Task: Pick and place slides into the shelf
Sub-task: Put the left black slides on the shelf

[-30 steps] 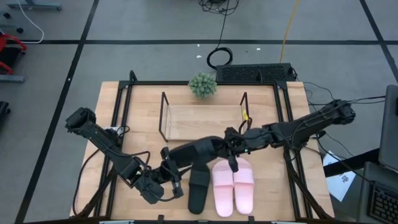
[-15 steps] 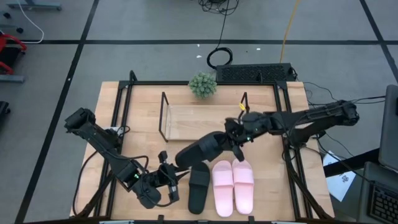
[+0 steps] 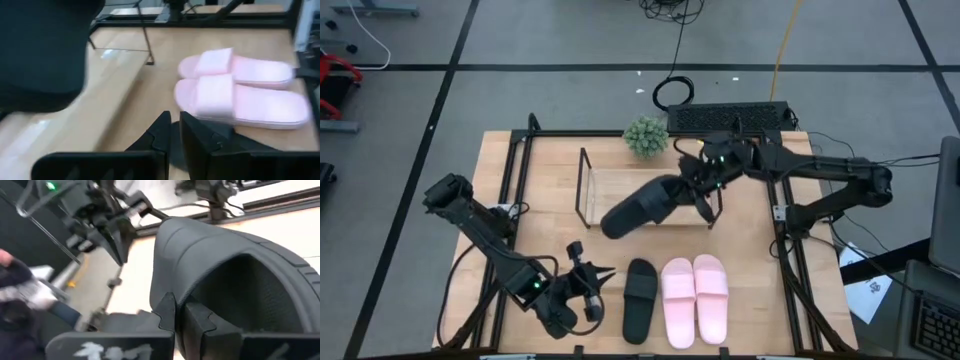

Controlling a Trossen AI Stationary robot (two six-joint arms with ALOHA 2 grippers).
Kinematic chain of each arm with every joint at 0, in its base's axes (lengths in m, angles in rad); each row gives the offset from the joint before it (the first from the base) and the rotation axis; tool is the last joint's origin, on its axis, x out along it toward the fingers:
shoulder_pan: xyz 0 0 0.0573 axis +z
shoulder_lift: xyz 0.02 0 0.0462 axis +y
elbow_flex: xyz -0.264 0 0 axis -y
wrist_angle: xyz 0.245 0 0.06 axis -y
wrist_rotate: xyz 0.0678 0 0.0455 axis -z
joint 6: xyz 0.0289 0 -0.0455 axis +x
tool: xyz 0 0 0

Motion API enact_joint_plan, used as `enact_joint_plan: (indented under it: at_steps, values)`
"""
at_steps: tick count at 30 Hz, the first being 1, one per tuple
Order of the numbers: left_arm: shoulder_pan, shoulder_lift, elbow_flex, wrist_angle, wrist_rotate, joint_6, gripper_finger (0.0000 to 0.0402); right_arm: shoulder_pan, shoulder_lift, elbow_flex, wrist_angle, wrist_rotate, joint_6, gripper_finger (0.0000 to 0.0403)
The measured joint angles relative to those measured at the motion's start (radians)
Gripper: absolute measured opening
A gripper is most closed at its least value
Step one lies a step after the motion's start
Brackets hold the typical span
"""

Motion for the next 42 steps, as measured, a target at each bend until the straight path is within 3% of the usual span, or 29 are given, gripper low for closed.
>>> enact_joint_plan:
  at_steps: [6, 11, 22, 27, 36, 39, 42]
  values:
    - [0.062, 0.000, 0.000, -0.068, -0.088, -0.007, 0.0042, -0.113, 0.035, 0.089, -0.297, 0.001, -0.263, 0.0000]
    - [0.151, 0.000, 0.000, -0.063, -0.086, -0.017, 0.0042, -0.179, 0.049, 0.102, -0.498, 0.003, -0.403, 0.0000]
    - [0.271, 0.000, 0.000, -0.043, 0.128, 0.005, 0.0042, -0.186, 0.048, 0.102, -0.462, -0.087, -0.445, 0.0000]
    - [0.269, 0.000, 0.000, -0.043, 0.132, 0.054, 0.0042, -0.187, 0.048, 0.102, -0.470, -0.144, -0.457, 0.0000]
    - [0.311, 0.000, 0.000, 0.068, 0.011, 0.296, 0.0042, -0.191, 0.118, 0.102, -0.457, -0.210, -0.581, 0.0000]
    - [0.344, -0.001, 0.000, 0.085, 0.059, 0.335, 0.0042, -0.206, 0.155, 0.102, -0.464, -0.209, -0.588, 0.0000]
    - [0.381, -0.001, 0.000, 0.003, 0.130, 0.257, 0.0042, -0.219, 0.167, 0.102, -0.492, -0.205, -0.584, 0.0000]
